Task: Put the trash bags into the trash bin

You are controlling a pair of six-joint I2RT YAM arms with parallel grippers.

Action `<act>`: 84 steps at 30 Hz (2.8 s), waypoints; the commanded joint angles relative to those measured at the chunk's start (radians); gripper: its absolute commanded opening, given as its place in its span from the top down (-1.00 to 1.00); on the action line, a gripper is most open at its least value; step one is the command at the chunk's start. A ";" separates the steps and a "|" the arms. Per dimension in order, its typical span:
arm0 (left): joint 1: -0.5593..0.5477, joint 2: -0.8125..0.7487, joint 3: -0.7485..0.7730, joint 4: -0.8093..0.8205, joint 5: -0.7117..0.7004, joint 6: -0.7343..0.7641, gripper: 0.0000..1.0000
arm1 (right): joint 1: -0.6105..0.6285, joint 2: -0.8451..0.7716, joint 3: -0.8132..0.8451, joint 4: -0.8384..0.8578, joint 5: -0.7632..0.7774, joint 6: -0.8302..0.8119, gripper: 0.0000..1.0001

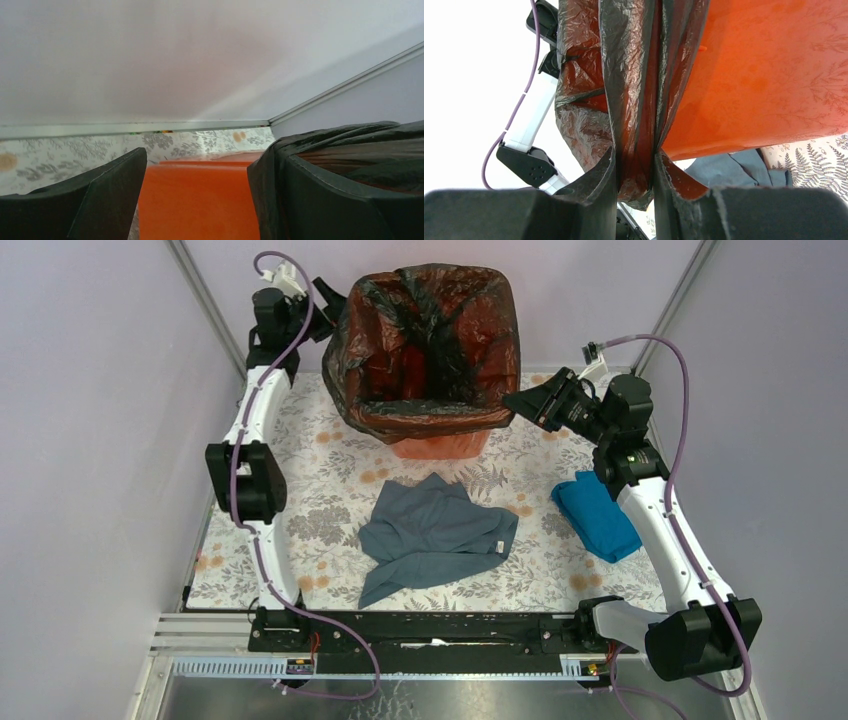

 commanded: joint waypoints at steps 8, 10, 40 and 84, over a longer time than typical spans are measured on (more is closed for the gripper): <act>0.118 -0.164 -0.073 0.179 0.165 -0.375 -0.98 | 0.006 0.055 0.039 0.062 0.081 -0.056 1.00; 0.131 -0.148 -0.097 0.300 0.210 -0.477 -0.98 | 0.006 0.069 0.047 0.063 0.093 -0.048 1.00; 0.036 -0.429 -0.899 0.818 0.200 -0.663 -0.28 | 0.006 0.205 0.157 0.083 0.143 -0.050 1.00; 0.020 -0.460 -0.997 0.744 0.192 -0.683 -0.66 | -0.268 0.433 0.085 0.754 -0.150 0.508 -0.81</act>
